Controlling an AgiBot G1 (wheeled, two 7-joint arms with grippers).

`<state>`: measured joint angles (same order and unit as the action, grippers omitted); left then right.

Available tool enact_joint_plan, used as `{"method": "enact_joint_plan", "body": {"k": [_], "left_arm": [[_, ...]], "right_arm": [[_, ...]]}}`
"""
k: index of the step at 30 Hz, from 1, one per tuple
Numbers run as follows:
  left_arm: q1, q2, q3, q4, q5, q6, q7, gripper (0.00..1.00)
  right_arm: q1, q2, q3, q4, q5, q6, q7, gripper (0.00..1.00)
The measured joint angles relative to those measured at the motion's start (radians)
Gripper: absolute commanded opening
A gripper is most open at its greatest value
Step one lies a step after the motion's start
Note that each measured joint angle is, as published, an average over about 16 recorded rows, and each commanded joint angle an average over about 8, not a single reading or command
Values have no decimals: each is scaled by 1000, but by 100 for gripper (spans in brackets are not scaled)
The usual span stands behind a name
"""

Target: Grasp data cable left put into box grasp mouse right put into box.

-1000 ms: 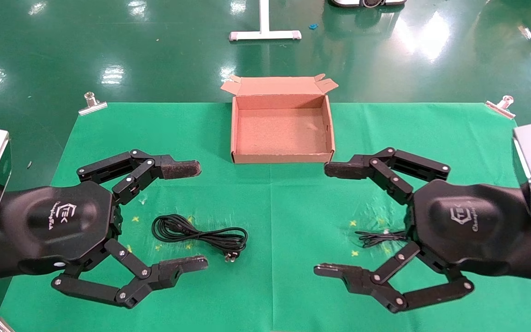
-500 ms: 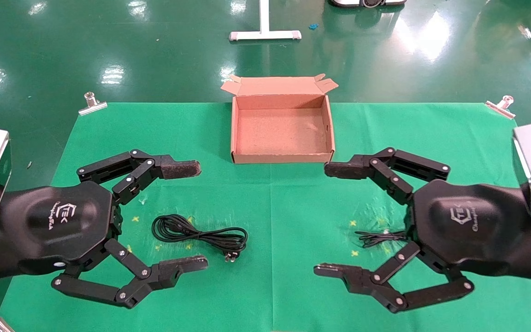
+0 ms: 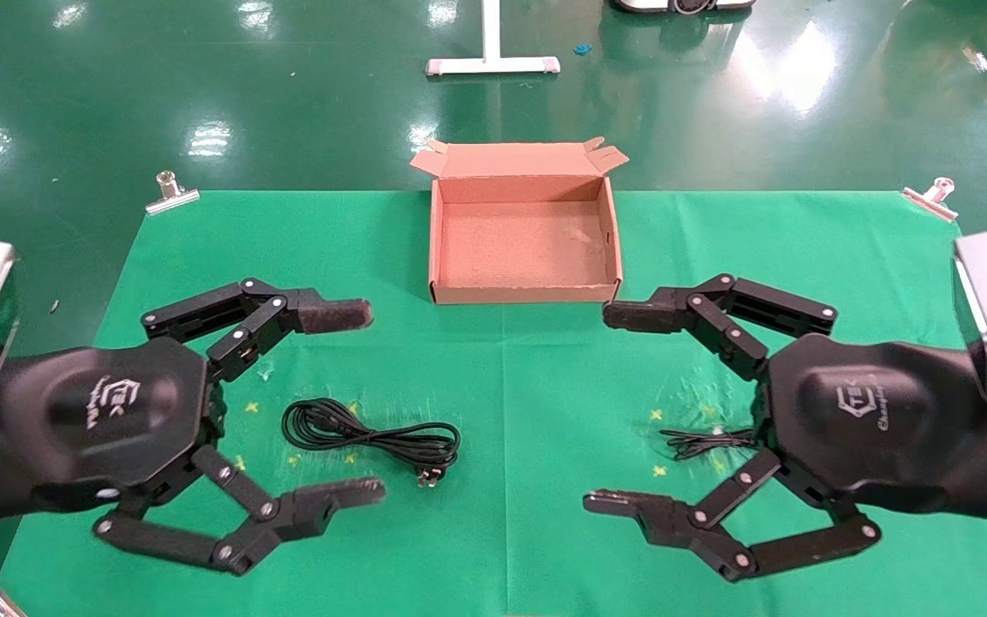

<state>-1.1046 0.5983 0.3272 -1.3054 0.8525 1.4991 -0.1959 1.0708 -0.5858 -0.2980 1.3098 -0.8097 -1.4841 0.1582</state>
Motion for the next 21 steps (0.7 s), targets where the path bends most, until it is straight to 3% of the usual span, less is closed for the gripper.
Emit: {"method": "enact_joint_plan", "body": {"k": [9,16,21], "left_arm": [[-134,46,149,-37,395,-10,-27,100],[-231,159,271,-46,735,-79,-48,100],[-255,240,330,-45,902,-139,-61,100]], "right_arm": [[-5,33,-33,35,-139,31,-25,100],[-7,45,-42,40,-174,48,-15,100],[-14,60,-35,40,-169,54,-8,100]]}}
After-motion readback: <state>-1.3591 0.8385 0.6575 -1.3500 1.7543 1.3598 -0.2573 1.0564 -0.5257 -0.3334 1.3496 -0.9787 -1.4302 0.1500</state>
